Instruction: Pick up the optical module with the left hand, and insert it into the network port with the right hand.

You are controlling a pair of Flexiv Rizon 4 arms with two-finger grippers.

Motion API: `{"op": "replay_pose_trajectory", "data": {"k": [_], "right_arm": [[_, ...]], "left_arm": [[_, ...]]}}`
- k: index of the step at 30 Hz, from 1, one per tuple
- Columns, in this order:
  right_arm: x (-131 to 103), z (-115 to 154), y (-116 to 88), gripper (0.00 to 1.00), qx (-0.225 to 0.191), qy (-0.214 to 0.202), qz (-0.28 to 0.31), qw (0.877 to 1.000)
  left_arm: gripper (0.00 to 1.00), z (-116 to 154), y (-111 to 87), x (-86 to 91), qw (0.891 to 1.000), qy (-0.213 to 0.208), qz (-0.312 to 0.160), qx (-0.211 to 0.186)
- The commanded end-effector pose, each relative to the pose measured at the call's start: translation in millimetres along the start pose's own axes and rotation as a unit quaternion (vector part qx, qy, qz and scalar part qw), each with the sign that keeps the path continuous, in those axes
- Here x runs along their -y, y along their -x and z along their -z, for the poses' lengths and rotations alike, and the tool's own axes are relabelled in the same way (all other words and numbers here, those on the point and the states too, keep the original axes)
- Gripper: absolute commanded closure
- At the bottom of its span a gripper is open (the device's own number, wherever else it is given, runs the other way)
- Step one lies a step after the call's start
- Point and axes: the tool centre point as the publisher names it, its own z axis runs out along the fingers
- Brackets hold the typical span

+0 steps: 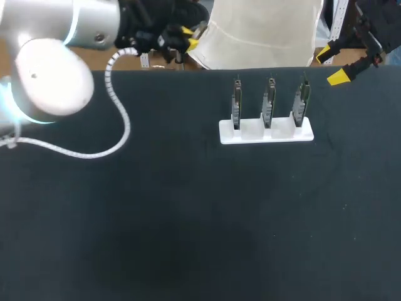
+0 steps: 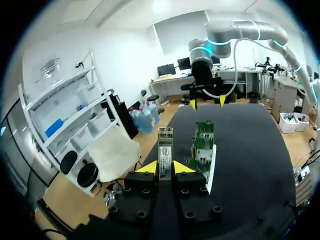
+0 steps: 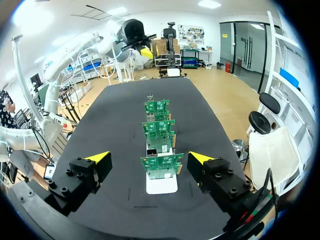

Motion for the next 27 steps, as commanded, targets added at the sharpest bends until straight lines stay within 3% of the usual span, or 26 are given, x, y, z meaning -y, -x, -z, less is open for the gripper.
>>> {"op": "replay_pose_trajectory", "data": {"k": [1, 9, 27], "right_arm": [[-2, 0, 0, 0.00, 0.000, -0.003, 0.001, 1.000], [-2, 0, 0, 0.00, 0.000, -0.003, 0.001, 1.000], [-2, 0, 0, 0.00, 0.000, -0.003, 0.001, 1.000]], "left_arm": [[1.00, -30, 21.1, -2.0, 0.994, -0.047, -0.012, 0.094], [1.00, -72, 63.0, 26.2, 0.982, -0.117, -0.031, 0.148], [1.00, -123, 101.8, 67.0, 0.957, -0.186, 0.008, 0.223]]}}
